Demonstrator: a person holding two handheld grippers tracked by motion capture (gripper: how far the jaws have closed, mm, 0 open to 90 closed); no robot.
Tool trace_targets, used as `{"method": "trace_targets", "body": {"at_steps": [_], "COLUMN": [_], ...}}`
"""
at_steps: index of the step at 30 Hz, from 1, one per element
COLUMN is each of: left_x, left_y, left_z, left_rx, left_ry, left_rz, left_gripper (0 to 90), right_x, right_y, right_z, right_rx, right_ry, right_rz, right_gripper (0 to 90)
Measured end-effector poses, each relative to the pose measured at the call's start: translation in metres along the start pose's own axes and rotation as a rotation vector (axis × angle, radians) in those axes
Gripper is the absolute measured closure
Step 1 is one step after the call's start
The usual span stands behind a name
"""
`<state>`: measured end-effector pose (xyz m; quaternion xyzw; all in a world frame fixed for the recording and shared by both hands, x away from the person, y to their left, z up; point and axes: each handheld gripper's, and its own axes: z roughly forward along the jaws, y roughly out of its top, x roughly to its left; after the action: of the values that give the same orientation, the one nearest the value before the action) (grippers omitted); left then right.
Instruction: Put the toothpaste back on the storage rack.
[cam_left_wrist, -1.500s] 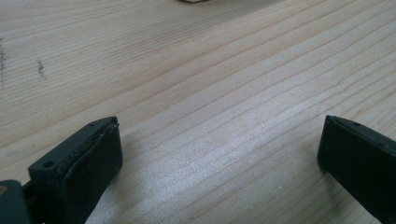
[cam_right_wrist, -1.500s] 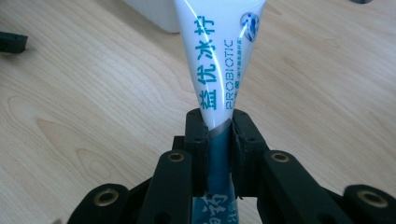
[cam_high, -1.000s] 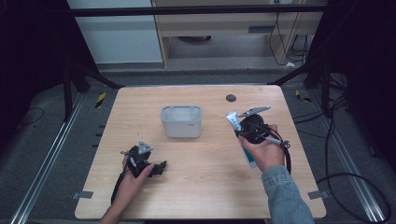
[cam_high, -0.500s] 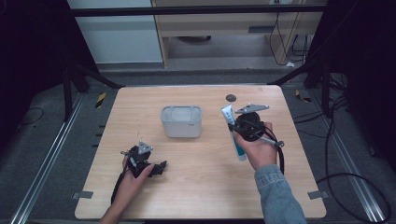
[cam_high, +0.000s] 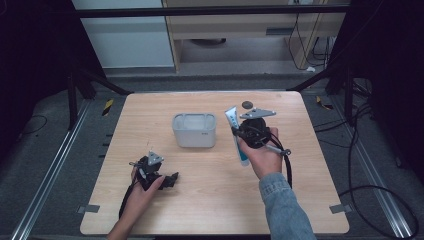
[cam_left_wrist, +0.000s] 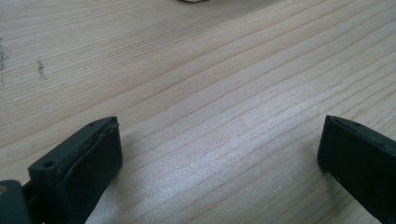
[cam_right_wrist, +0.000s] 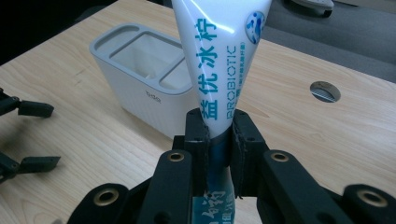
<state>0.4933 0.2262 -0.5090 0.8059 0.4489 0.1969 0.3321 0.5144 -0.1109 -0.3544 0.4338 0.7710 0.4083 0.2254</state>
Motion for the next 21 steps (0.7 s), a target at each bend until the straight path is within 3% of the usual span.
{"method": "trace_targets", "body": {"at_steps": [7,21], "left_x": [0.0,0.0], "left_y": [0.0,0.001], "left_z": [0.0,0.001], "left_rx": [-0.002,-0.002], "left_ry": [0.0,0.002], "left_rz": [-0.003,0.0], "left_gripper": [0.0,0.0], "right_x": [0.008,0.021], "right_y": [0.008,0.03], "right_z": [0.005,0.011], "right_rx": [-0.013,-0.091], "right_ry": [-0.003,-0.041], "right_rz": [-0.005,0.004], "right_gripper": [79.0,78.9]}}
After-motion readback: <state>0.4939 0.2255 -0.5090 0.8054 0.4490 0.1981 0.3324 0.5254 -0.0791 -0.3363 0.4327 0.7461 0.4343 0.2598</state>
